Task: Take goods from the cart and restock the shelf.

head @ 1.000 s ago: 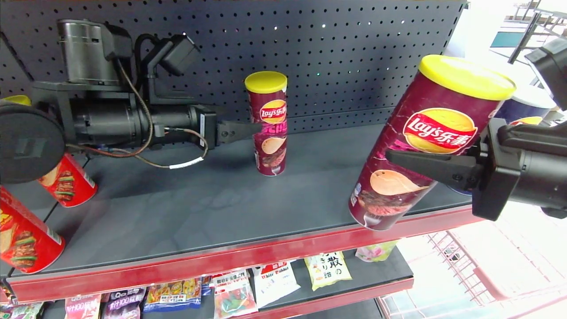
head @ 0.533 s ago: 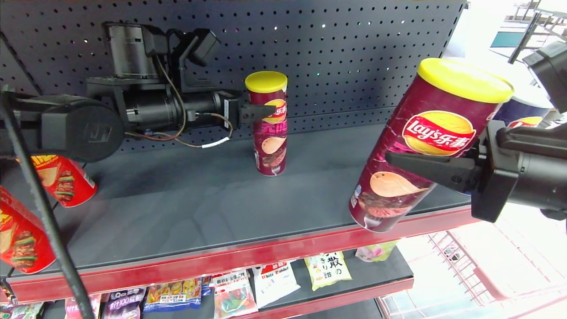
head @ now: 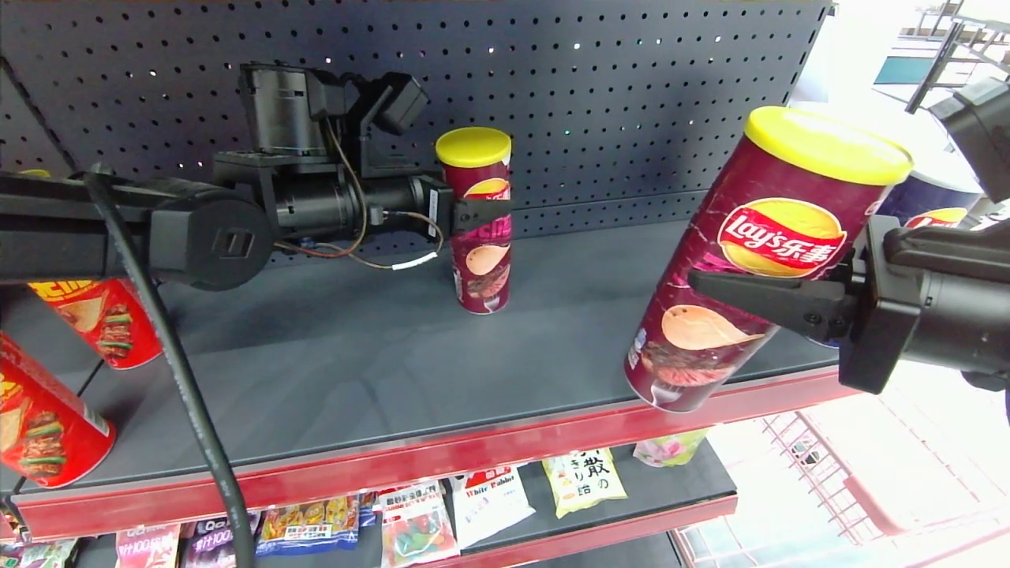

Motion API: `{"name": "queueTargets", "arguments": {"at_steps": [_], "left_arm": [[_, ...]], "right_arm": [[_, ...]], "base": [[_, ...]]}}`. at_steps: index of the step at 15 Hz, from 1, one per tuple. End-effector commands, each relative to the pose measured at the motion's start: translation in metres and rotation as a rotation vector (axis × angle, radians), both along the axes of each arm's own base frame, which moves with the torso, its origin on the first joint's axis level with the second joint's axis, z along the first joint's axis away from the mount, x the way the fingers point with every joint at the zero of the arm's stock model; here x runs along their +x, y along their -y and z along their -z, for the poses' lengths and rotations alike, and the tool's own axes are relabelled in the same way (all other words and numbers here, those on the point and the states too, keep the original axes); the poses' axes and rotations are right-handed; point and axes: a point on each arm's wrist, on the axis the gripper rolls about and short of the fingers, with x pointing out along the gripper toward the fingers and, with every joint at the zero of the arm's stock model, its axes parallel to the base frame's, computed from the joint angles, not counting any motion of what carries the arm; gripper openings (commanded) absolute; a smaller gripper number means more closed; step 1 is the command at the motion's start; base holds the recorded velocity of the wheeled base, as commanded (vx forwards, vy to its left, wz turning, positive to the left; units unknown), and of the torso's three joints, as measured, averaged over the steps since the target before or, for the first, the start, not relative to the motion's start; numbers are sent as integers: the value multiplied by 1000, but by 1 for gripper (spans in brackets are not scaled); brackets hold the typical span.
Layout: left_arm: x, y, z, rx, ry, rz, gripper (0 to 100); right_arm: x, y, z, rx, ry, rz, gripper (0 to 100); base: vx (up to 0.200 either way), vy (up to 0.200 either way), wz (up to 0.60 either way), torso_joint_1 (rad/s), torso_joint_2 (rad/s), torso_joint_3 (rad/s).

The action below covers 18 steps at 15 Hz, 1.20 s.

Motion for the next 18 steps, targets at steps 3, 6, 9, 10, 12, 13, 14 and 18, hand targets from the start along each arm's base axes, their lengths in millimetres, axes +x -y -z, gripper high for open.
{"name": "queueTargets", "arguments": {"at_steps": [3, 6, 9, 10, 12, 13, 14, 18], "left_arm": [[12, 15, 2, -4, 18, -6, 100], [20, 20, 6, -2, 24, -36, 0], [16, 22, 7, -4, 13, -20, 0], [12, 21, 7, -2, 9, -17, 0], [-7, 16, 2, -9, -4, 69, 0], [-7, 15, 3, -9, -8, 74, 0], [-30, 6, 0, -16, -31, 185, 0], [-57, -8, -2, -23, -41, 328, 0]], "right_arm": [[0, 0, 0, 1, 1, 0, 0], [0, 0, 0, 1, 1, 2, 0], [1, 1, -1, 2, 2, 8, 0], [1, 2, -1, 2, 2, 10, 0], [1, 2, -1, 2, 3, 10, 0], [2, 2, -1, 2, 2, 10, 0], [1, 2, -2, 3, 5, 10, 0], [1, 2, -1, 2, 1, 10, 0]], "base": [[0, 0, 0, 0, 0, 0], [0, 0, 0, 0, 0, 0], [0, 0, 0, 0, 0, 0], [0, 0, 0, 0, 0, 0], [0, 0, 0, 0, 0, 0], [0, 0, 0, 0, 0, 0], [0, 0, 0, 0, 0, 0], [0, 0, 0, 0, 0, 0]]}}
